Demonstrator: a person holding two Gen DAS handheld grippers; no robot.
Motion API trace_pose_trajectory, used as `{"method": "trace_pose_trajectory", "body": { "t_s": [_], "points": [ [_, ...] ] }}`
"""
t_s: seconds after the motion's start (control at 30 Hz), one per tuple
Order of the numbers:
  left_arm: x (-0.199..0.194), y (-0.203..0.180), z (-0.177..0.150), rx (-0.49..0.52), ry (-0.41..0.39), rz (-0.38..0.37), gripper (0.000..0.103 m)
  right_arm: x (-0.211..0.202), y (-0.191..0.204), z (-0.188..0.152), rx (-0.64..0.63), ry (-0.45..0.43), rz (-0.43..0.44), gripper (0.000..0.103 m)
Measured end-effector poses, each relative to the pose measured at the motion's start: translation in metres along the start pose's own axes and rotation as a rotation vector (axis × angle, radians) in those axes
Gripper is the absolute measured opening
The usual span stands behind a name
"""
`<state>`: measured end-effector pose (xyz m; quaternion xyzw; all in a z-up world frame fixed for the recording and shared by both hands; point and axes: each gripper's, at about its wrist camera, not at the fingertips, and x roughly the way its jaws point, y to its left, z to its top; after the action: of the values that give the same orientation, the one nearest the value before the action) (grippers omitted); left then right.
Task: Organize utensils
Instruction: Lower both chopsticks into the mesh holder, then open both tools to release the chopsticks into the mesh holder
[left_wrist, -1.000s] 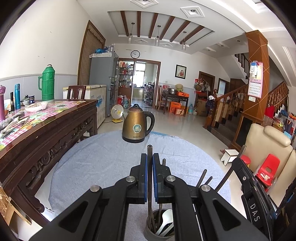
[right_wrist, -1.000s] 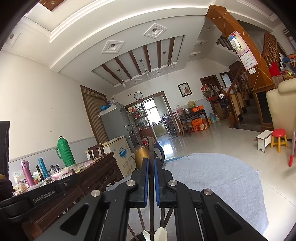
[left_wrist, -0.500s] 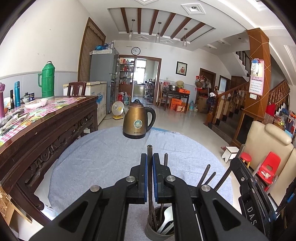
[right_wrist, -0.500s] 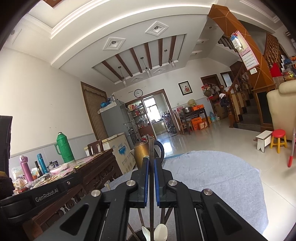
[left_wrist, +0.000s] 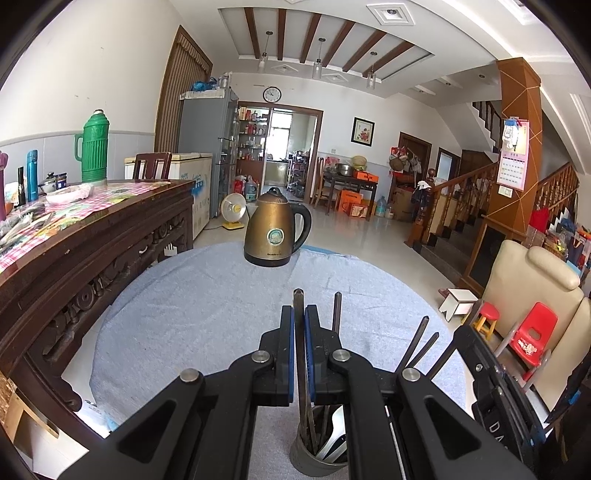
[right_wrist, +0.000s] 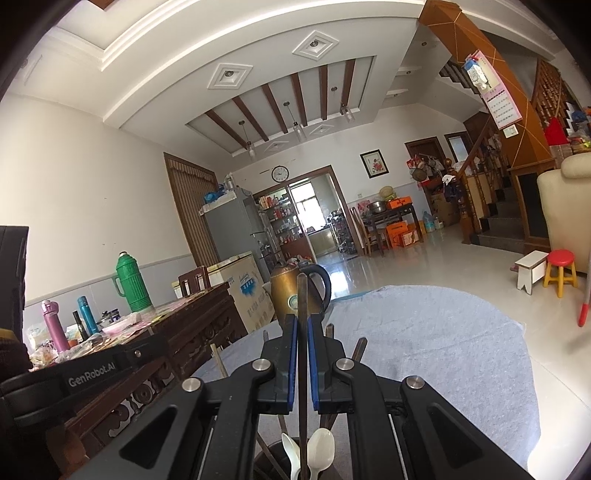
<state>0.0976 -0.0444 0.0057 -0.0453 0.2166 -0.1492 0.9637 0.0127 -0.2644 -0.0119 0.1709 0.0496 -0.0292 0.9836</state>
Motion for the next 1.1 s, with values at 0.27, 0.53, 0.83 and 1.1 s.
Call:
{"method": "trace_pose_trajectory", "body": {
  "t_s": [0.27,0.53,0.83,1.1],
  "points": [
    [0.011,0.002,-0.009,0.0,0.055,-0.038,0.005,0.006,0.003,-0.01,-0.019,0.05,0.023,0.007],
    [0.019,0.006,-0.014,0.003,0.127,-0.049,0.025,0.012,-0.007,-0.01,0.004,0.127,0.05,0.032],
    [-0.002,0.017,-0.013,0.036,0.094,0.027,0.068,-0.006,-0.033,0.002,0.049,0.059,-0.014,0.048],
    [-0.025,0.02,-0.011,0.094,0.098,0.166,0.081,-0.017,-0.039,0.021,0.034,0.131,-0.039,0.048]
  ]
}}
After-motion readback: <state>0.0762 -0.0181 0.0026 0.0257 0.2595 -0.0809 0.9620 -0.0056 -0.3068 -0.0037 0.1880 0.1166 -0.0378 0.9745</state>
